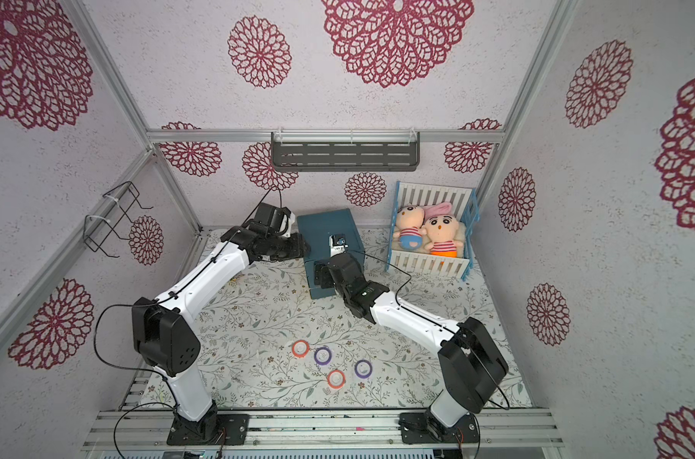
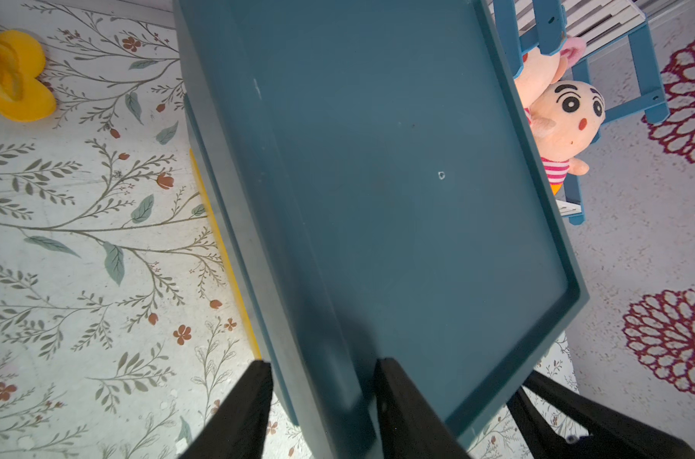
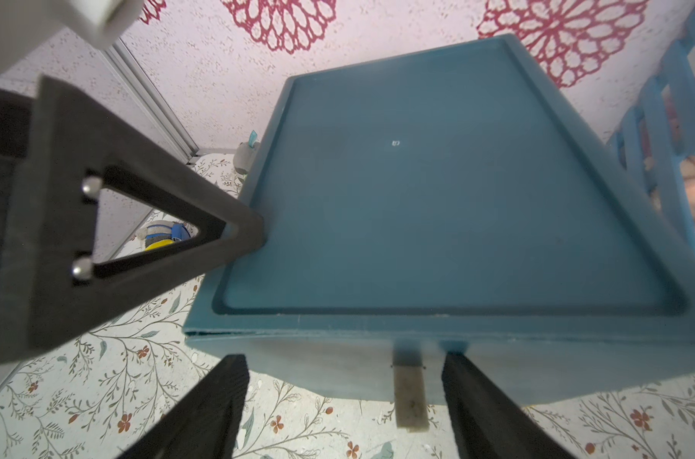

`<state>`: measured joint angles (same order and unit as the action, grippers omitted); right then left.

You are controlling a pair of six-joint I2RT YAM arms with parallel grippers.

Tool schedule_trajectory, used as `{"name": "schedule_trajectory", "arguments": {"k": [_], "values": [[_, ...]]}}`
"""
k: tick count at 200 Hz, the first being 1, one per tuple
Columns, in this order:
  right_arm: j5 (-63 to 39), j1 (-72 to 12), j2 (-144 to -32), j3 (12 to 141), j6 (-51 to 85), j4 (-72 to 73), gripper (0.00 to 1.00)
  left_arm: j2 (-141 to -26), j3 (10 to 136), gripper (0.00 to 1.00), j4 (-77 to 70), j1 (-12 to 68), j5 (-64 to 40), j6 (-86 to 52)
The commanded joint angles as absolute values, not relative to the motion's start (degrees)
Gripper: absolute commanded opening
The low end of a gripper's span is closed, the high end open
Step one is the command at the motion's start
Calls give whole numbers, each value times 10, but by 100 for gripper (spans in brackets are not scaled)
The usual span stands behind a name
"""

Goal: Place the transparent tape into the drawer according to color
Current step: Close the drawer in the storage box, then open the drawer in the storage box.

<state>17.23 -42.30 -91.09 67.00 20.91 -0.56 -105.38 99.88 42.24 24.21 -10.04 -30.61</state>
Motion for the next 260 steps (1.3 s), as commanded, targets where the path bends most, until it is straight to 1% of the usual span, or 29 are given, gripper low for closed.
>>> {"name": "schedule_trajectory", "arguments": {"k": [1,62,93,126,144,157,176,198,215,260], "values": [[191,-425,-918,687,195,26,84,-1040,986,48,436,240,-108,-296],[196,-425,-910,683,196,30,85,-1037,981,49,433,239,-108,-296],[187,-427,-852,651,223,17,89,-1035,982,50,435,239,-107,-295],[161,-426,-786,595,288,-4,89,-1034,982,51,437,238,-104,-293],[132,-422,-758,551,332,7,89,-1032,982,52,437,239,-104,-293],[103,-414,-744,517,370,29,89,-1031,983,52,437,238,-104,-293],[35,-390,-729,460,434,92,86,-1032,985,53,438,239,-104,-291],[-20,-369,-731,423,486,149,85,-1033,987,53,440,238,-105,-292],[-50,-355,-740,405,518,191,84,-1033,990,53,440,238,-105,-292],[-105,-325,-788,373,589,300,77,-1033,991,54,439,238,-105,-292]]}}
